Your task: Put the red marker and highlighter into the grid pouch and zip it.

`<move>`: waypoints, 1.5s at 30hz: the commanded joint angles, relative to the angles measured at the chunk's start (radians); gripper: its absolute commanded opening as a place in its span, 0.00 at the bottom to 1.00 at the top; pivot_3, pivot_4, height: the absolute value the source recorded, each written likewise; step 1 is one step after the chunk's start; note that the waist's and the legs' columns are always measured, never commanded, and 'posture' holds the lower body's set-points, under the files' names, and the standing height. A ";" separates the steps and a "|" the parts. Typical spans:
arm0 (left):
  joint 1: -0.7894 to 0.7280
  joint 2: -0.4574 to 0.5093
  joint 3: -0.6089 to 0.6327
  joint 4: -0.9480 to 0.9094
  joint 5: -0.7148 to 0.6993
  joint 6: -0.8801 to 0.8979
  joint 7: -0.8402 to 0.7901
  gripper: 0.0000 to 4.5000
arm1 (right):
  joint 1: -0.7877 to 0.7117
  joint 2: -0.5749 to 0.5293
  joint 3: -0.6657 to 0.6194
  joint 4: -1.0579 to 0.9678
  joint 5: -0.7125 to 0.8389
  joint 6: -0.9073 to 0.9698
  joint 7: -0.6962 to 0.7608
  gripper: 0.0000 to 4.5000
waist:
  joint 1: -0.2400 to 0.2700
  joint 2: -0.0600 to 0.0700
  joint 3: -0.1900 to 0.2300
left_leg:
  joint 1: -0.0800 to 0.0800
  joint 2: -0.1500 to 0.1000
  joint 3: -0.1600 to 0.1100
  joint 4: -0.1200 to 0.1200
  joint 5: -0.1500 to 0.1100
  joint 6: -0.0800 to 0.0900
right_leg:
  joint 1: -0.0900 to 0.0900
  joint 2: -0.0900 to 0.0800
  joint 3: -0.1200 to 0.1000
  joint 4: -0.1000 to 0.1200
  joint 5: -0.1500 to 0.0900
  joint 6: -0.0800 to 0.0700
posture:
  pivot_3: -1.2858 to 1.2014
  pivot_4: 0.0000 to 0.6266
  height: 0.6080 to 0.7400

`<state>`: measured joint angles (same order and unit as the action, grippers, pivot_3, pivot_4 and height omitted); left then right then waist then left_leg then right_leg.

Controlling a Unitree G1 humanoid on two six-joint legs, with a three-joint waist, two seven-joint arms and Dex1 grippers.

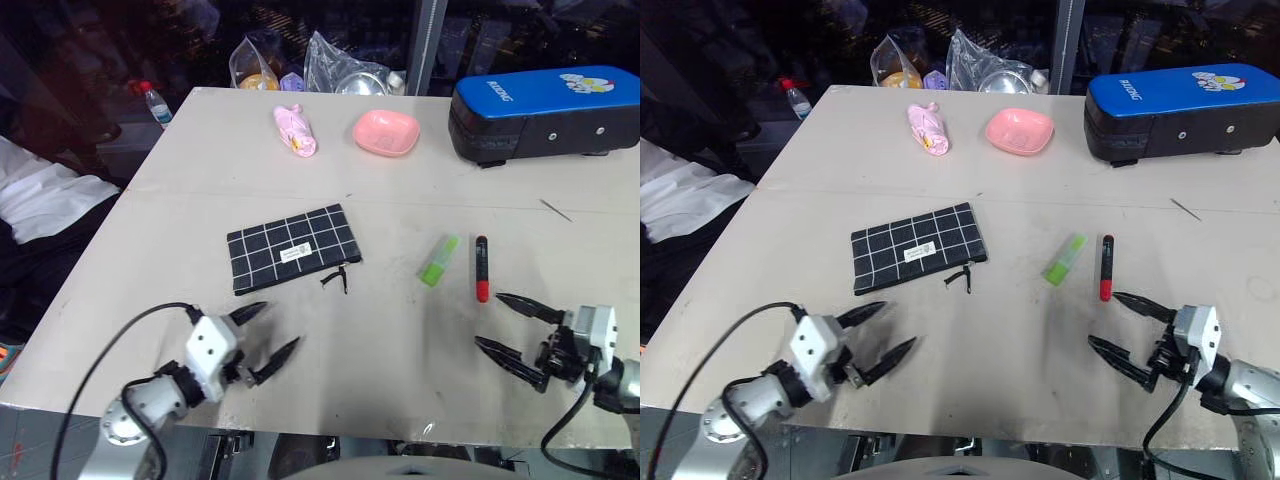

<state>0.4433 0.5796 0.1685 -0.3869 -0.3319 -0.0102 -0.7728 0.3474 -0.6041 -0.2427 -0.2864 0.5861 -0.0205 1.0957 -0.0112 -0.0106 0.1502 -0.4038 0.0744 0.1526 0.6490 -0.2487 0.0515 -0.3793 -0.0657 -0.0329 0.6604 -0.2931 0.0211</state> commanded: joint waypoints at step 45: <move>-0.792 0.427 -0.144 1.299 0.867 -1.239 0.417 0.98 | -0.143 0.057 0.067 -0.053 0.028 0.031 -0.017 0.94 | 0.040 0.000 -0.005 | -0.010 -0.001 -0.004 0.006 0.007 0.005 | -0.008 0.001 -0.018 0.012 0.002 0.005 | 0.52 0.24 0.89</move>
<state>-0.3295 0.9927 0.0387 0.8883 0.4776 -1.2669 -0.4132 0.2098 -0.5485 -0.1647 -0.3263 0.5984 0.0181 1.0805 0.0285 -0.0104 0.1457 -0.4139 0.0736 0.1480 0.6554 -0.2411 0.0567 -0.3868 -0.0656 -0.0520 0.6734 -0.2907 0.0262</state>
